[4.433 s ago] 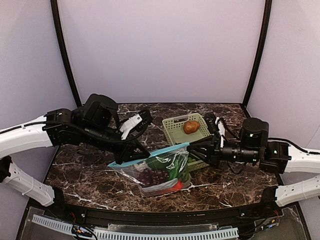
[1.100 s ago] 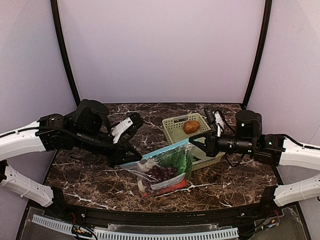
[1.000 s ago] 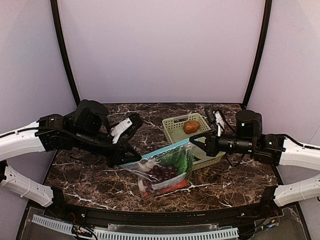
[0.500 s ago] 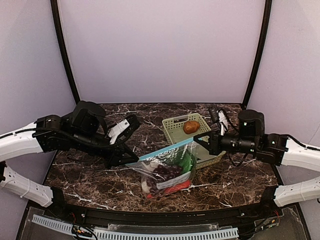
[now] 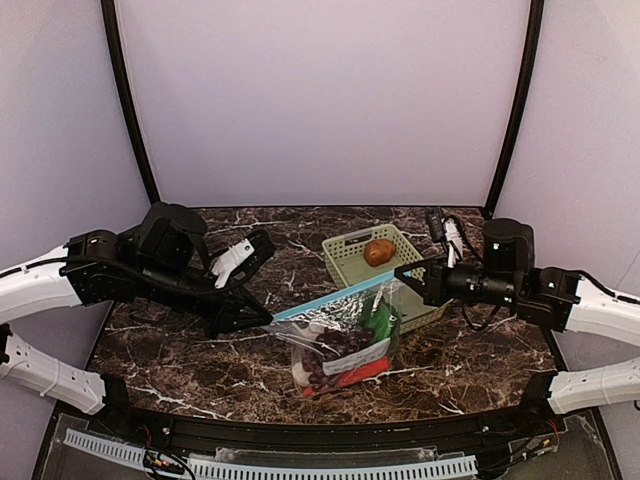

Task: Place the food in the zip-top bag and seal the zipper
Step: Zip the zipper of the food storage bag.

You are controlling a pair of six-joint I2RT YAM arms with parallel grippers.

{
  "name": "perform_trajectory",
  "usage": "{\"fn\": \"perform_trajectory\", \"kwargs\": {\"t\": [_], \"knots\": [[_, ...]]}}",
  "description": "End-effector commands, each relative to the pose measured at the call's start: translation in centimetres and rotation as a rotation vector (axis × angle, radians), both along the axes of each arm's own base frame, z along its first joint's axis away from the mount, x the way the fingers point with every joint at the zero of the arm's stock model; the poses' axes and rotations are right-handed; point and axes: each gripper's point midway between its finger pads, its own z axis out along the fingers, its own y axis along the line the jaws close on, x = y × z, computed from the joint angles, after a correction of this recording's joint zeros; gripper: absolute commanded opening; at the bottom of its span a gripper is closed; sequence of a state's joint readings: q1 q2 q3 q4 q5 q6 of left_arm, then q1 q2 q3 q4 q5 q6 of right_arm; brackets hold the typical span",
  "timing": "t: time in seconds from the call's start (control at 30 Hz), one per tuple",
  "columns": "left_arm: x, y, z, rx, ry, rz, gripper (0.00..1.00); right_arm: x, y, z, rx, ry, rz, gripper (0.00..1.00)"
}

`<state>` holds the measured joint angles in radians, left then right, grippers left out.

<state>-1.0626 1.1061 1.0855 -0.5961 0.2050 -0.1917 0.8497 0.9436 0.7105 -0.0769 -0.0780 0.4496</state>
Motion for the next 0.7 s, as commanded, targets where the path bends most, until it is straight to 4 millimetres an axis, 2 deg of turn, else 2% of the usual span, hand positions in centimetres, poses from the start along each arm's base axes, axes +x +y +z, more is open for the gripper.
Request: {"fn": "perform_trajectory", "kwargs": {"t": [0.0, 0.4, 0.67], "knots": [[-1.0, 2.4, -1.6, 0.081, 0.045, 0.013, 0.01, 2.2, -2.4, 0.7, 0.004, -0.04, -0.147, 0.0], [-0.9, 2.4, -1.4, 0.071, 0.043, 0.017, 0.01, 2.2, -2.5, 0.5, 0.009, -0.03, -0.137, 0.0], [-1.0, 0.7, 0.0, -0.024, 0.066, -0.001, 0.03, -0.2, -0.1, 2.1, 0.052, -0.045, 0.065, 0.0]]}}
